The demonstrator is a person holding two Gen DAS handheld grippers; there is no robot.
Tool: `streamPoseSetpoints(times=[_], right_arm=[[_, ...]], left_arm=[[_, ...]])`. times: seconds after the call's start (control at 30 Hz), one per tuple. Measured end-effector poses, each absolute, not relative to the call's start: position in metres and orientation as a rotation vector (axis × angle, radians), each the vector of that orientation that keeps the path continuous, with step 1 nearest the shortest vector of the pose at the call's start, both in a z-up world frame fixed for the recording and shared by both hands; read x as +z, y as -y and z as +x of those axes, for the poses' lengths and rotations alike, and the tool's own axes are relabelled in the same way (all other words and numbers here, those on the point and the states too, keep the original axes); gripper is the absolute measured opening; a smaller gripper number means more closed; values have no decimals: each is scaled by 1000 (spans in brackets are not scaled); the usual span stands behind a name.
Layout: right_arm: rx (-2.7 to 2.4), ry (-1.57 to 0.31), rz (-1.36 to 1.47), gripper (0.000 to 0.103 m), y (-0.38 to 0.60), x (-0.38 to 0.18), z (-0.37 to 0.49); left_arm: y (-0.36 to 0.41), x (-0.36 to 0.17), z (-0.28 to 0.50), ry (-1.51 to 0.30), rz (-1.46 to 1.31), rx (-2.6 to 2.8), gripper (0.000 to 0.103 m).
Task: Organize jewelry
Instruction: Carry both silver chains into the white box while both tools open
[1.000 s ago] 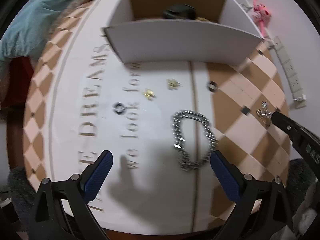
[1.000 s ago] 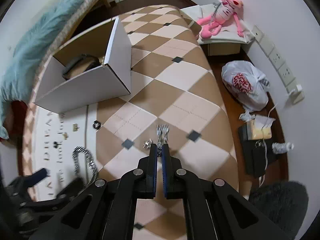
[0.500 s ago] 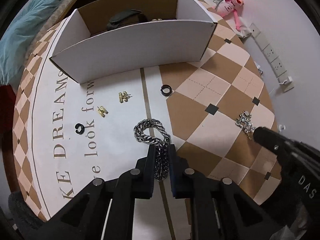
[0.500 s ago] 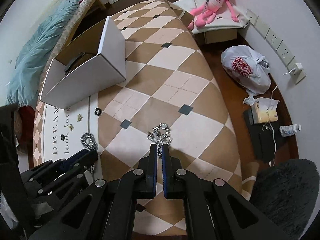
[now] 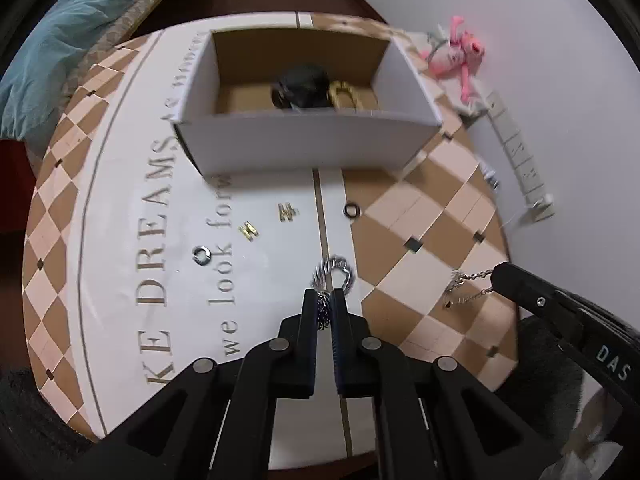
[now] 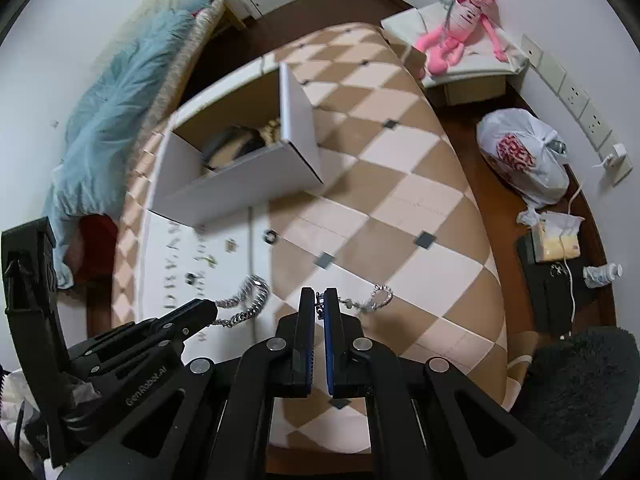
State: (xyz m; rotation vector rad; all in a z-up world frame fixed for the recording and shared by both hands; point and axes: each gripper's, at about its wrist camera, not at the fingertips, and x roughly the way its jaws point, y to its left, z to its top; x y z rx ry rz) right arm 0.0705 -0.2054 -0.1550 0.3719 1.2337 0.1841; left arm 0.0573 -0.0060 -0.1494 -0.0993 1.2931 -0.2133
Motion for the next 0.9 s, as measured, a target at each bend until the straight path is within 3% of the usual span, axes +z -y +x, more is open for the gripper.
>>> streamPoseSetpoints(times=[0.67, 0.9], right_arm=[[365, -1072, 325, 4, 168, -46, 158], [337, -1123, 254, 4, 148, -56, 220]], left_arm=[[-29, -28, 142, -1068, -182, -261, 3], [-39, -41, 197, -1100, -144, -235, 3]])
